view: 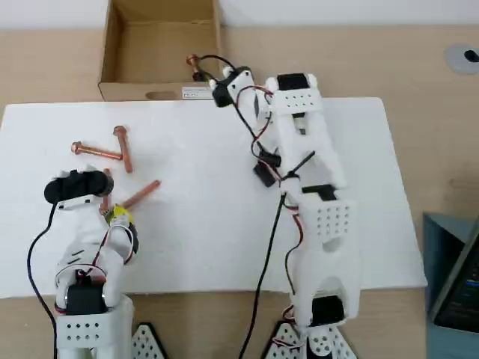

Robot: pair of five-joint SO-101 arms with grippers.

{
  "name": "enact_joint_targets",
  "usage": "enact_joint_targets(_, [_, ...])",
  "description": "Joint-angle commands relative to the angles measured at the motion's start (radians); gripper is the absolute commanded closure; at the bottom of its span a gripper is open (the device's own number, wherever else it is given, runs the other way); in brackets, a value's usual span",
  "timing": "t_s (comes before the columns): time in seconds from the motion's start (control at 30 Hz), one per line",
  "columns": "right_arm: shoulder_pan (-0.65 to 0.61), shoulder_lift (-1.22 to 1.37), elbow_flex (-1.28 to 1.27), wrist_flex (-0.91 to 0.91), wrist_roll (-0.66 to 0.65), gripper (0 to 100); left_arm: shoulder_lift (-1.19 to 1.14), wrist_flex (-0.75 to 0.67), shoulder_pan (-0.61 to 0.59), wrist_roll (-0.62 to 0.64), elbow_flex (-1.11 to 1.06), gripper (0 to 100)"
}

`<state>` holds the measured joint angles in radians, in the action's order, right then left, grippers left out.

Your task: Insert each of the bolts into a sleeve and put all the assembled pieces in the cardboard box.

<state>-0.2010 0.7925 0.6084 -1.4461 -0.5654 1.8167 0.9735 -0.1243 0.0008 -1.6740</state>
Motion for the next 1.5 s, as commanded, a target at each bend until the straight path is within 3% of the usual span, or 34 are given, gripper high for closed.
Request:
enact_joint_targets(0.0, [0.030,0.048,0.073,-0.017,-0.002,86.0,0.008,-0.017,-0.006,0.000,-0.002,100])
enact_joint_targets(0.1, [0.031,0.094,0.116,-0.043,-0.002,87.0,0.008,-0.017,-0.006,0.000,-0.002,100])
enact_joint_targets(0.3, [0.015,0.143,0.231,-0.091,-0.006,98.9,0.008,-0.017,-0.006,0.000,-0.002,100])
enact_joint_targets(0.83, [0.019,0.131,0.690,-0.344,0.032,98.8,0.008,-0.017,-0.006,0.000,-0.002,100])
enact_joint_targets(1.1, [0.016,-0.097,0.561,-0.344,0.077,98.8,0.008,-0.017,0.002,-0.006,-0.002,100])
enact_joint_targets(1.47, [0.045,-0.579,0.076,-0.342,0.164,98.8,0.008,-0.018,0.002,-0.005,-0.002,100])
